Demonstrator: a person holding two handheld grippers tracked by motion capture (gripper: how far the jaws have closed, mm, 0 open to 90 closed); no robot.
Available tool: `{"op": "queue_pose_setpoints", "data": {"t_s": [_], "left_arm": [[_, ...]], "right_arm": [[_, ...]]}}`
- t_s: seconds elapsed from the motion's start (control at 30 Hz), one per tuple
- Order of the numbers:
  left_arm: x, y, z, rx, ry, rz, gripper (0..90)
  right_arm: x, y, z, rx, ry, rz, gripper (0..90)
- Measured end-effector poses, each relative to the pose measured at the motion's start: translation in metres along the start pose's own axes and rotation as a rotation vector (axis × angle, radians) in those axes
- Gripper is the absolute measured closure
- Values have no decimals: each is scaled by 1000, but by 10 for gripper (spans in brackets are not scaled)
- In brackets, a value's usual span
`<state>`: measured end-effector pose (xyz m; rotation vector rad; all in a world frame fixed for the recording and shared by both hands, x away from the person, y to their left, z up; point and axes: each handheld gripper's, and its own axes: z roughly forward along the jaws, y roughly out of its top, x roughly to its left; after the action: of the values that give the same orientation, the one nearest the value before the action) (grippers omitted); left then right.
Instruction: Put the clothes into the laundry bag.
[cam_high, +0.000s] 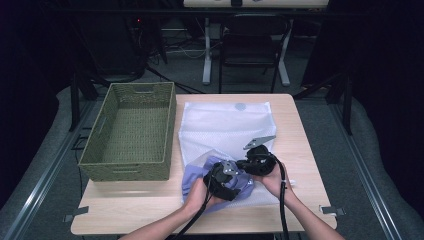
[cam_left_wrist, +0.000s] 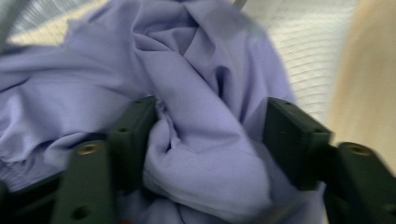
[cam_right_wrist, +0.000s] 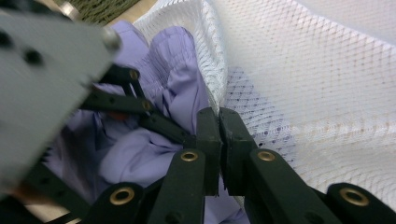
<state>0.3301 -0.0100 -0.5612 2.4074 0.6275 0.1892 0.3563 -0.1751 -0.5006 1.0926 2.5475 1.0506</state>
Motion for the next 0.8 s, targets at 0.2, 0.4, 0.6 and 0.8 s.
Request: {"op": "queue_pose_setpoints", "data": {"t_s": [0.2, 0.4, 0.6, 0.8], "left_arm": [[14, -6, -1, -50, -21, -22, 771], [17, -1, -13, -120, 20, -54, 797], [28, 7, -21, -192, 101, -123, 784], [27, 0, -6, -105, 71, -125, 595]], "right_arm": [[0, 1, -2, -11, 2, 12, 879], [3, 5, -11, -40, 11, 16, 880], [9, 12, -22, -89, 32, 11, 880], [4, -1, -7, -12, 27, 19, 880]]}}
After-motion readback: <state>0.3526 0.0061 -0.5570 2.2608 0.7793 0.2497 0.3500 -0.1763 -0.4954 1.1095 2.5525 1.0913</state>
